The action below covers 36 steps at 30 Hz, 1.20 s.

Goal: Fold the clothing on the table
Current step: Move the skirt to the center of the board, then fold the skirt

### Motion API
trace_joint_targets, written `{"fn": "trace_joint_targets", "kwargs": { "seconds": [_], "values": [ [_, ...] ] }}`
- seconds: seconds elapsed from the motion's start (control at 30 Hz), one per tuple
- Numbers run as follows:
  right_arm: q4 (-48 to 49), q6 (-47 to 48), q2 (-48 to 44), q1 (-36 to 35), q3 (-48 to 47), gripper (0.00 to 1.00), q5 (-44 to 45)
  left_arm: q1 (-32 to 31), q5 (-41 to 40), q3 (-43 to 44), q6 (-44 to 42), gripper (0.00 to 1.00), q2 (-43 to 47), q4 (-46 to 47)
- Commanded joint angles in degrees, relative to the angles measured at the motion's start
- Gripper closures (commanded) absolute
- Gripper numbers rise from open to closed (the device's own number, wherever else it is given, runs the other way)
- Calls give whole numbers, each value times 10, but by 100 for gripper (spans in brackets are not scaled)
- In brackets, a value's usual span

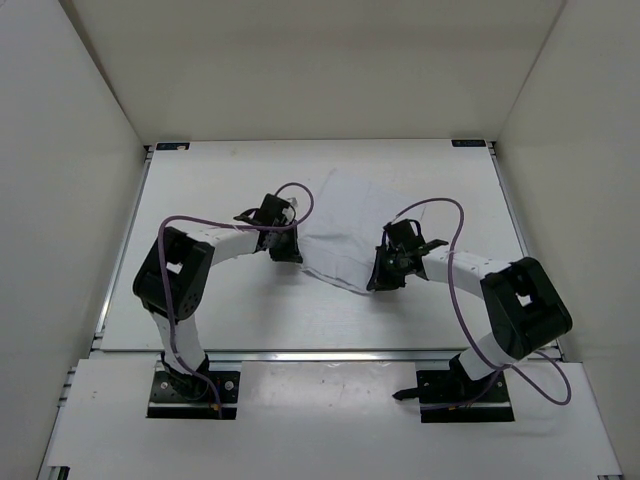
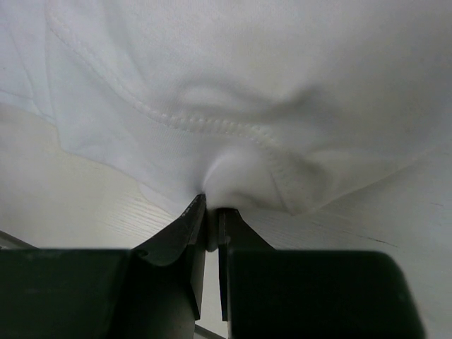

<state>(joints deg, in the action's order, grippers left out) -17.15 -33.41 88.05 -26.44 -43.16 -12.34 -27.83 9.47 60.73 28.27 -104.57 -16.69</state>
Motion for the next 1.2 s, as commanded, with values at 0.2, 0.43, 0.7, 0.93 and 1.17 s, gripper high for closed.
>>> {"fn": "trace_joint_targets", "kwargs": {
  "seconds": [0.2,0.43,0.7,0.93,1.17],
  "values": [
    [-147,84,-91,0,30,100,27,1,73,-159,-37,100,145,-99],
    [-235,87,-260,-5,105,100,-33,-36,85,-313,26,100,412,-157],
    [-279,106,-279,15,28,100,-103,-5,112,-292,81,100,511,-172],
    [-279,207,-24,158,-315,99,-133,122,138,-6,26,81,227,-129],
    [-195,125,142,234,-448,53,-115,219,224,153,124,46,1,-20]
  ]
}}
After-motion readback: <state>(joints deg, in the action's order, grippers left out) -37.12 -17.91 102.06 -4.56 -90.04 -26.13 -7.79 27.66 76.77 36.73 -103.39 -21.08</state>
